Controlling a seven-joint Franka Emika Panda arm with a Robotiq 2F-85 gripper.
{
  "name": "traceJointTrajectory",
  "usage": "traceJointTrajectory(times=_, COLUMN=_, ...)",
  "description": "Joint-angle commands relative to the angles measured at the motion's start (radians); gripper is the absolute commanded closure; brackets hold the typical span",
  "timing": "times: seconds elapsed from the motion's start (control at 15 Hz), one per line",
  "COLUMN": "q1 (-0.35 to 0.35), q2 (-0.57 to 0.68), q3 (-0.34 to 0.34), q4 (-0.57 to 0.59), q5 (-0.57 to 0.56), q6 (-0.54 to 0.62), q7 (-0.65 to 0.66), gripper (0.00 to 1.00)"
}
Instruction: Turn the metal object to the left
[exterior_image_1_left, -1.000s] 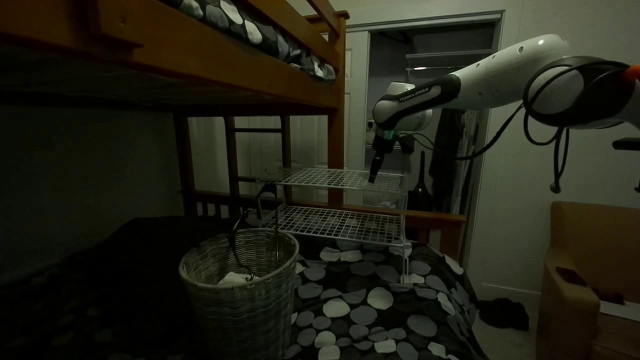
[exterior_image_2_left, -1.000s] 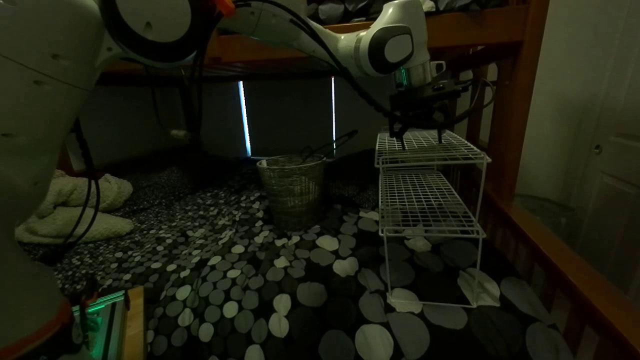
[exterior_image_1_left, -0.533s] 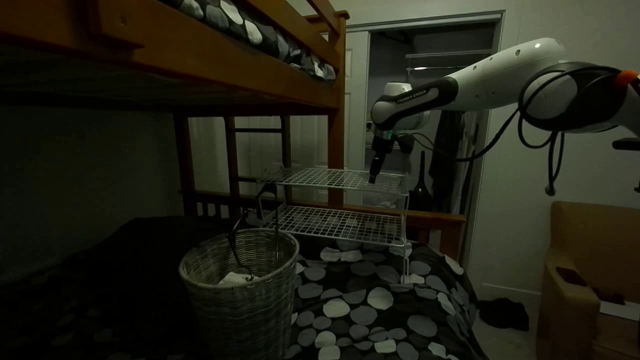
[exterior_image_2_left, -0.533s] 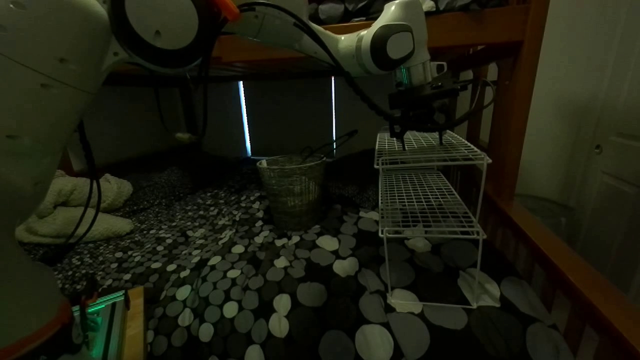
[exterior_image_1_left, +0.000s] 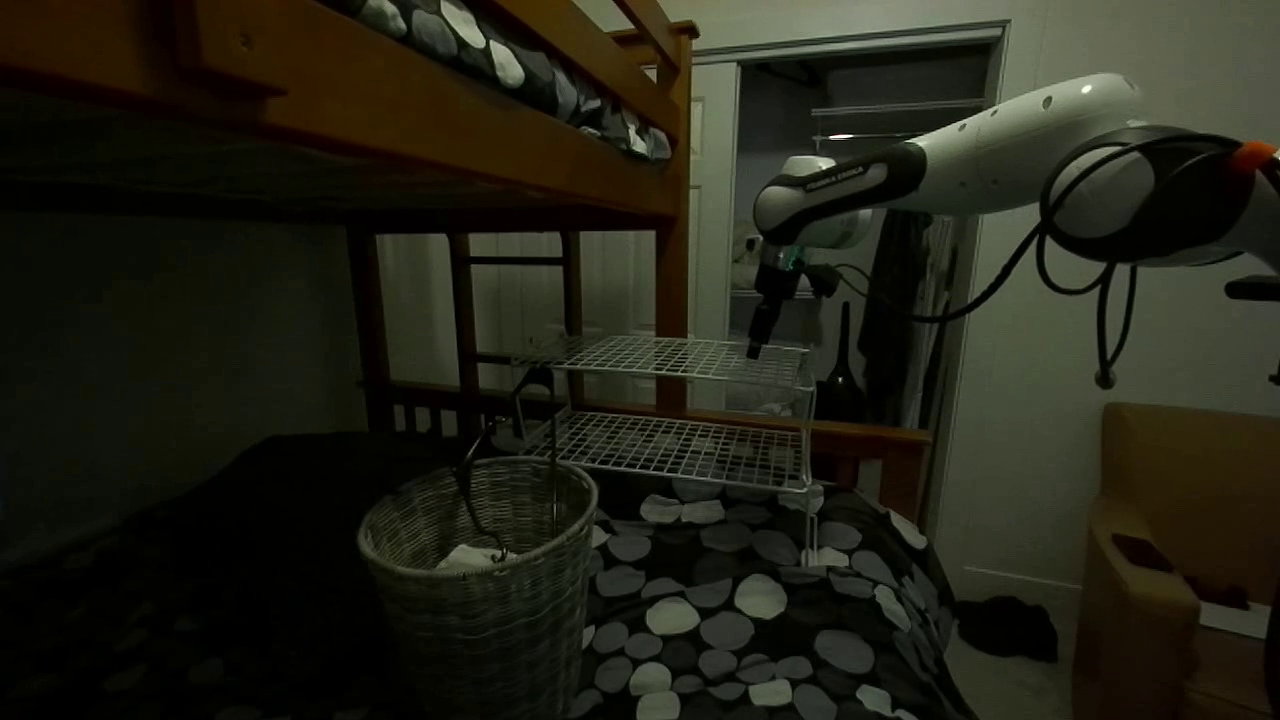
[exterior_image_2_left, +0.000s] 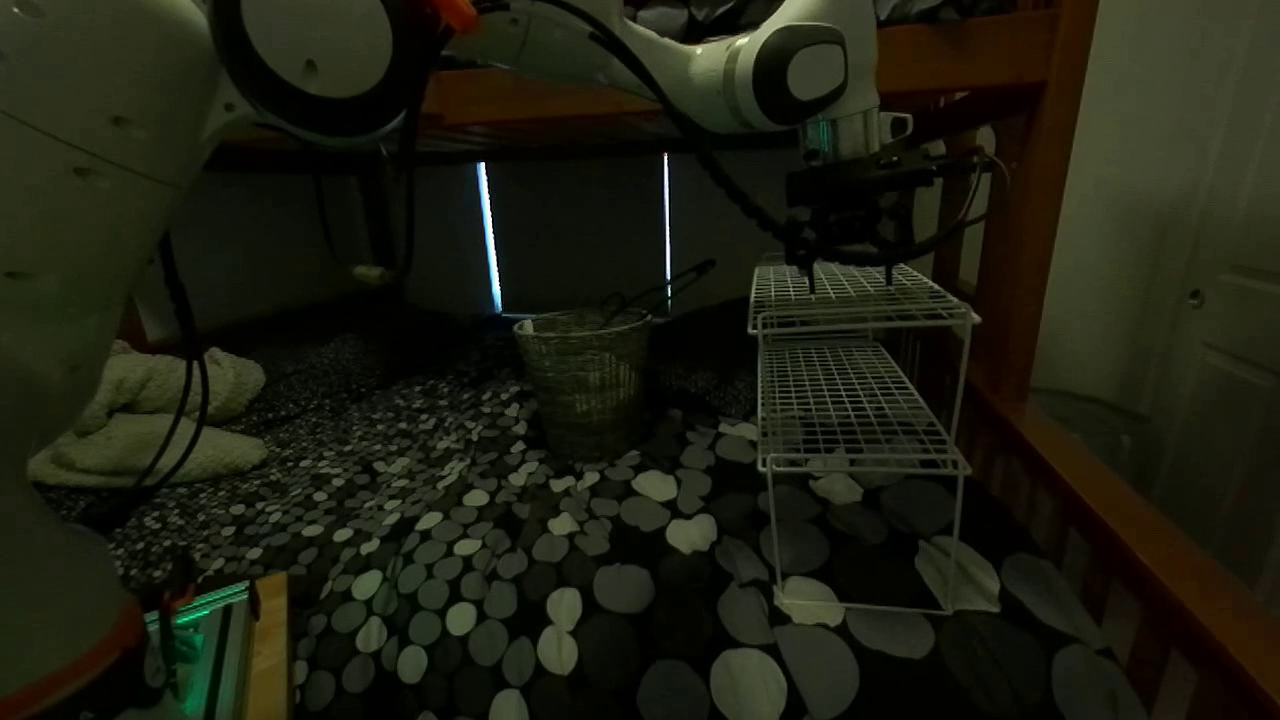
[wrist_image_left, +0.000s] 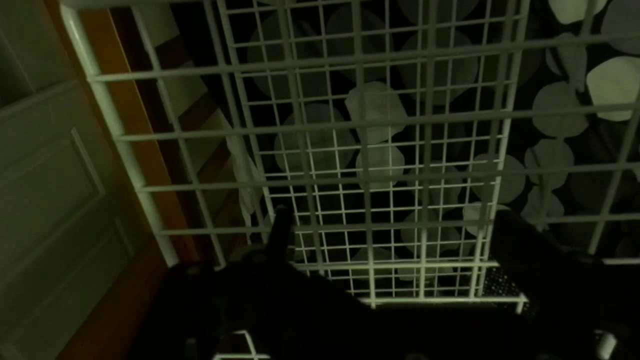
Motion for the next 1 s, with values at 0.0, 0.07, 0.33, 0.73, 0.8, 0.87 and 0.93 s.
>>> traceJointTrajectory(times=0.0, q1=-0.025, q2=0.007, q3=0.023, q4=0.018, q5=0.050, q6=-0.002, q7=-0.038, gripper=0.00)
traceJointTrajectory(times=0.07, q1=-0.025, q2=0.006, q3=0.024, q4=0.014, q5=0.054, q6=0.001, q7=-0.040, gripper=0.00)
traceJointTrajectory(times=0.33, q1=-0.011, q2=0.008, q3=0.020, q4=-0.002, q5=0.034, q6=0.019, q7=-0.040, gripper=0.00)
traceJointTrajectory(times=0.73, q1=-0.025, q2=0.019, q3=0.025, q4=-0.001, q5=0.038, q6=0.007, q7=-0.090, gripper=0.00)
traceJointTrajectory(times=0.8, q1=-0.025, q2=0.019, q3=0.026, q4=-0.006, q5=0.039, q6=0.008, q7=-0.101, gripper=0.00)
traceJointTrajectory(times=0.87, q1=-0.025, q2=0.016, q3=0.026, q4=-0.013, q5=0.040, q6=0.006, q7=-0.111, gripper=0.00)
traceJointTrajectory(times=0.93, q1=-0.023, q2=0.014, q3=0.026, q4=-0.021, q5=0.036, q6=0.005, q7=-0.123, gripper=0.00)
